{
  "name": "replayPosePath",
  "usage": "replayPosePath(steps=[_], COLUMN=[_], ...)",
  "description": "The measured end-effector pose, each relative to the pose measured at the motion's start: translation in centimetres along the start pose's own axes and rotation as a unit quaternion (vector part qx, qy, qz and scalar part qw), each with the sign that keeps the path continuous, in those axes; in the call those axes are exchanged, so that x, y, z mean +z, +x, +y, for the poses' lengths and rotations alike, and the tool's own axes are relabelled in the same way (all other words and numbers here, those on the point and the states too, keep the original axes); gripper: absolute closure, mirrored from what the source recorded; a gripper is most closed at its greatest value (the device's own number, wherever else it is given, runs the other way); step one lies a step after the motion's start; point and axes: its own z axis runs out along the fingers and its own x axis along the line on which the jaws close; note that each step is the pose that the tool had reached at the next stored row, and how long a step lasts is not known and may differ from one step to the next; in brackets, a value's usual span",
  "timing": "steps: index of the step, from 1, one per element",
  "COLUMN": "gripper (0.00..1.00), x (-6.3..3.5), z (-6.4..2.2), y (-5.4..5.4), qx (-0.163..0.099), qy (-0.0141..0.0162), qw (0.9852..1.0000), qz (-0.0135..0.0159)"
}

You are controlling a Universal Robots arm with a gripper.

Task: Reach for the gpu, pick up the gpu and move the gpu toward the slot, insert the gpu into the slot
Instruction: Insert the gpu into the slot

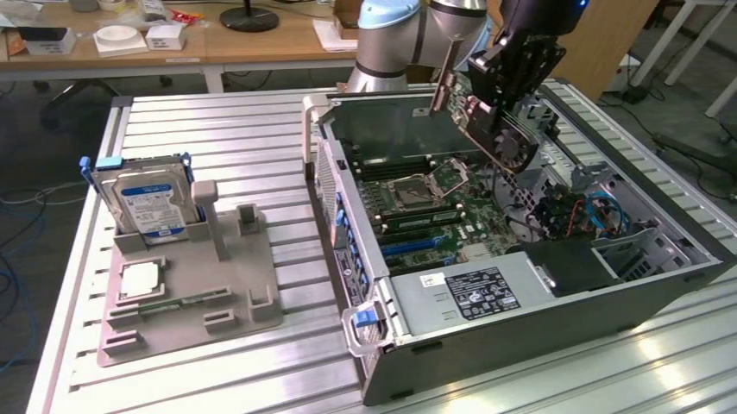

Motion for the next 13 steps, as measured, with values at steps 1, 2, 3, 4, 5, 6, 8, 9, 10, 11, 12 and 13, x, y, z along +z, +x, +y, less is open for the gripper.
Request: replayPosePath(steps=[1, 2, 3, 4, 5, 6, 8, 9, 10, 11, 12, 13], gripper=[0.74, 0.74, 0.74, 0.74, 0.74, 0.74, 0.74, 0.74, 0.74, 0.74, 0.74, 0.74], x=[0.0, 0.0, 0.0, 0.0, 0.0, 0.0, 0.0, 0.0, 0.0, 0.0, 0.0, 0.0], z=[-0.02, -0.04, -0.06, -0.08, -0.09, -0.11, -0.13, -0.14, -0.15, -0.15, -0.15, -0.15], y=[0.01, 0.01, 0.03, 0.03, 0.04, 0.04, 0.05, 0.06, 0.06, 0.06, 0.06, 0.06], qx=[-0.003, -0.006, -0.008, -0.011, -0.014, -0.018, -0.024, -0.028, -0.032, -0.037, -0.042, -0.047], qy=[0.0, 0.0001, 0.0, 0.0, 0.0001, 0.0001, 0.0001, 0.0001, 0.0002, 0.0002, 0.0003, 0.0003], qw=[1.0, 1.0, 1.0, 0.9999, 0.9999, 0.9998, 0.9997, 0.9996, 0.9995, 0.9993, 0.9991, 0.9989], qz=[0.0, 0.0001, 0.0001, 0.0001, 0.0002, 0.0002, 0.0003, 0.0004, 0.0005, 0.0005, 0.0006, 0.0007])
